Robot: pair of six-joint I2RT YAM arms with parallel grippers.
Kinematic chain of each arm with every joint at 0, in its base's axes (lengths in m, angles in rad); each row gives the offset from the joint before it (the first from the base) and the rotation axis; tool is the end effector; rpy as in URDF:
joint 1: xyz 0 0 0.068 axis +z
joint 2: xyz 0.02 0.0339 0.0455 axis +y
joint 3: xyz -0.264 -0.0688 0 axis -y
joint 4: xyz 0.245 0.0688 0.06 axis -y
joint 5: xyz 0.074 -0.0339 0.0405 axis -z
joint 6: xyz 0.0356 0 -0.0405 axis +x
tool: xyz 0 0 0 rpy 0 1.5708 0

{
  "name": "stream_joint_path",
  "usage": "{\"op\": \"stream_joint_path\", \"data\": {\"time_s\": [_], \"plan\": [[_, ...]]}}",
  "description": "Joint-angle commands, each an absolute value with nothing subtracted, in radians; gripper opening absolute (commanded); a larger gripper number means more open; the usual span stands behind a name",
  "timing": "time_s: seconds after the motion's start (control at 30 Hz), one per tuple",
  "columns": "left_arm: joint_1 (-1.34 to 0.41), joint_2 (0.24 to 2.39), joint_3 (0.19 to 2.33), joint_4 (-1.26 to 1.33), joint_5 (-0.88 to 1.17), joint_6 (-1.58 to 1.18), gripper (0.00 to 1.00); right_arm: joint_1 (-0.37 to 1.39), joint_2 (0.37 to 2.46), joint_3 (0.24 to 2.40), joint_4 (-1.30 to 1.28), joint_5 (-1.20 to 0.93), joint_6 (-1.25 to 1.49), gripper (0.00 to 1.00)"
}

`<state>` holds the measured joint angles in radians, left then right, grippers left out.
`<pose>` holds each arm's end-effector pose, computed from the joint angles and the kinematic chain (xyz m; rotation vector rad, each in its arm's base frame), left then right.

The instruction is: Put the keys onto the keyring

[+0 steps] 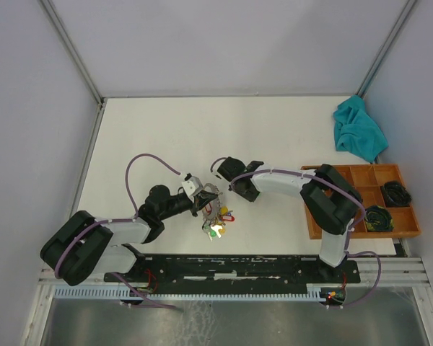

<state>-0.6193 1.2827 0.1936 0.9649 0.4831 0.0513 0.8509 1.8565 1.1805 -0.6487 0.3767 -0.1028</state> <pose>0.1666 -0.1391 0.1642 0.9144 1.4931 -0.8278 0.2400 0.2539 0.1564 -1.2066 2.4771 -0.3643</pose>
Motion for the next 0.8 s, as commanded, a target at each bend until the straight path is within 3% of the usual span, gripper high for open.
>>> {"op": "stream_joint_path", "data": {"time_s": [0.0, 0.37, 0.77], "plan": [[-0.623, 1.274, 0.225, 0.992, 0.500, 0.068, 0.03, 0.857, 1.876, 1.227, -0.664, 0.400, -0.111, 0.27], [-0.625, 1.273, 0.225, 0.988, 0.500, 0.069, 0.03, 0.857, 1.909, 1.240, -0.681, 0.413, -0.116, 0.25], [-0.622, 1.274, 0.227, 0.988, 0.503, 0.068, 0.03, 0.857, 1.808, 1.244, -0.694, 0.377, -0.105, 0.01]]}}
